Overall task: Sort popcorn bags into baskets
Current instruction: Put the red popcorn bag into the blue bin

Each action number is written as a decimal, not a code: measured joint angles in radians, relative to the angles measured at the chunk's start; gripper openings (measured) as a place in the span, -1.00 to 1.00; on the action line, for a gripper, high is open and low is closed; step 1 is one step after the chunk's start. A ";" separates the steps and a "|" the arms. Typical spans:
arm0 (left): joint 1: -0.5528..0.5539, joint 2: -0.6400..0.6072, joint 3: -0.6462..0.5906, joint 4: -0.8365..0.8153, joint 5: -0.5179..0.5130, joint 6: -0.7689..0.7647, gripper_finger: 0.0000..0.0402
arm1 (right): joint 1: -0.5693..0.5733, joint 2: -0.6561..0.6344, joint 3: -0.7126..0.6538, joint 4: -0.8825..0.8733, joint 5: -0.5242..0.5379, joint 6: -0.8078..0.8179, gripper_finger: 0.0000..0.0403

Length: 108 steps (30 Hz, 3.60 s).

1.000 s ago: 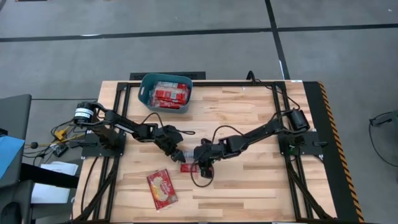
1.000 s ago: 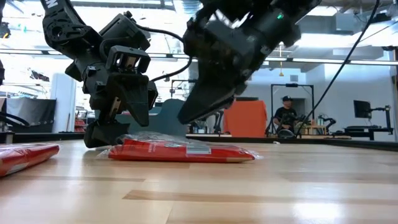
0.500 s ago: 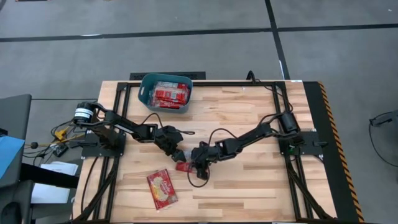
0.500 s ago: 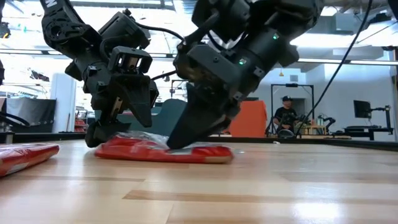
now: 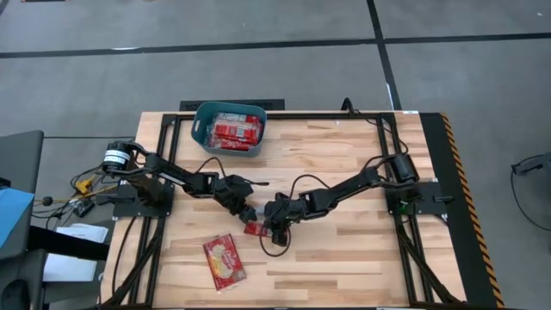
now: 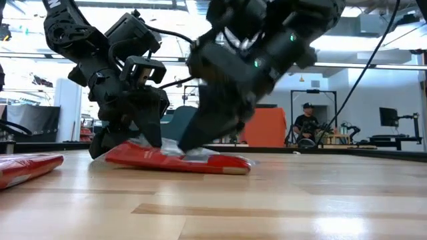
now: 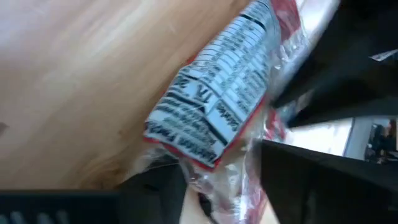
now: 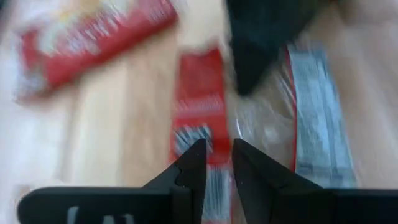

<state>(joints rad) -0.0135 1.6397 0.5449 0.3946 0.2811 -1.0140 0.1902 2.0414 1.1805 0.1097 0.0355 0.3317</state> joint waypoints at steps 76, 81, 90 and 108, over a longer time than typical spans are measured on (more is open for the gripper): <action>1.198 0.047 0.724 -1.121 0.177 0.920 -0.45 | 0.167 -0.532 0.001 -0.689 0.539 0.140 -0.47; 1.198 0.047 0.790 -1.147 0.213 0.942 -0.12 | 0.167 -0.532 0.001 -0.683 0.539 0.143 -0.47; 1.174 0.013 0.984 -1.449 0.325 0.981 0.36 | 0.167 -0.532 0.002 -0.642 0.539 0.143 -0.47; 0.648 -0.572 0.612 -1.509 0.099 0.693 0.43 | 0.026 -0.184 0.071 0.064 -0.041 -0.172 -0.47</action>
<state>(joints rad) 0.6342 1.0673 1.1571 -1.1146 0.3801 -0.3213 0.2158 1.8571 1.2513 0.1736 -0.0058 0.1598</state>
